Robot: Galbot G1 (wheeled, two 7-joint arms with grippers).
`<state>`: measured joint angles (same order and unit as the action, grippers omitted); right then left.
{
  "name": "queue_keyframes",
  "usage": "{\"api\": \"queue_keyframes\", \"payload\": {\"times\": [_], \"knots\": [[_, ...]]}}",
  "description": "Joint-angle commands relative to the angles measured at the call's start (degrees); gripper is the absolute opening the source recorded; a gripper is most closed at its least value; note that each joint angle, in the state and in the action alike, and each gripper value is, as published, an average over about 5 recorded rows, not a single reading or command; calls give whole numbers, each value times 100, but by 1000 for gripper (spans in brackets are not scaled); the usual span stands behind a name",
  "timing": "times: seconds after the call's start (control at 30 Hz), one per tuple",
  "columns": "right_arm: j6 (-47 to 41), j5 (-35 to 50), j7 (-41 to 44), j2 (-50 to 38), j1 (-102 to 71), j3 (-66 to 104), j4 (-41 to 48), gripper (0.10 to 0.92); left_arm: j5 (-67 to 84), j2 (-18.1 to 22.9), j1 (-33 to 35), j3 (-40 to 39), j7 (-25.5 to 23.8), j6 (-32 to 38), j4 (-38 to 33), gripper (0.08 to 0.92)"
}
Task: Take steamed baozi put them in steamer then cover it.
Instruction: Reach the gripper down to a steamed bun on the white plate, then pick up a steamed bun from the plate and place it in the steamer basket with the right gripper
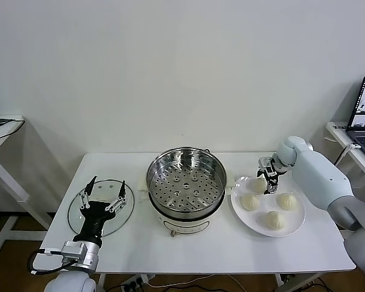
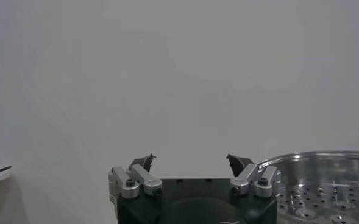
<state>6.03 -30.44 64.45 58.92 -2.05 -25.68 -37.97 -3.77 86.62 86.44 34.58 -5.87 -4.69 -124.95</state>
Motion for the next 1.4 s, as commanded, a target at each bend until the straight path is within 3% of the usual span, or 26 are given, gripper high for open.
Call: {"api": "queue_keyframes", "payload": {"times": [0.03, 0.23, 0.6, 0.8, 1.0, 1.2, 1.4], "knots": [[19, -207, 0, 104, 20, 49, 119, 823, -3, -7, -11, 11, 2, 7, 18, 823], [24, -211, -29, 122, 0, 64, 120, 814, -2, -7, -45, -7, 1, 1, 52, 823], [57, -173, -54, 90, -21, 68, 51, 663, -1, 8, -64, -27, 2, 2, 81, 823], [83, -17, -11, -136, -7, -44, -219, 629, -2, 14, -57, -33, 10, -3, 70, 823], [5, 1069, 99, -969, 519, -888, -1416, 625, -2, -18, -39, -33, 2, -15, 38, 823], [136, 2399, 202, -1915, 2172, -2472, -3025, 622, -19, -3, -55, -72, 5, -46, 19, 823], [782, 2982, 315, -2095, 4156, -3863, -4397, 628, -36, -9, -47, -47, 8, -60, 5, 823]]}}
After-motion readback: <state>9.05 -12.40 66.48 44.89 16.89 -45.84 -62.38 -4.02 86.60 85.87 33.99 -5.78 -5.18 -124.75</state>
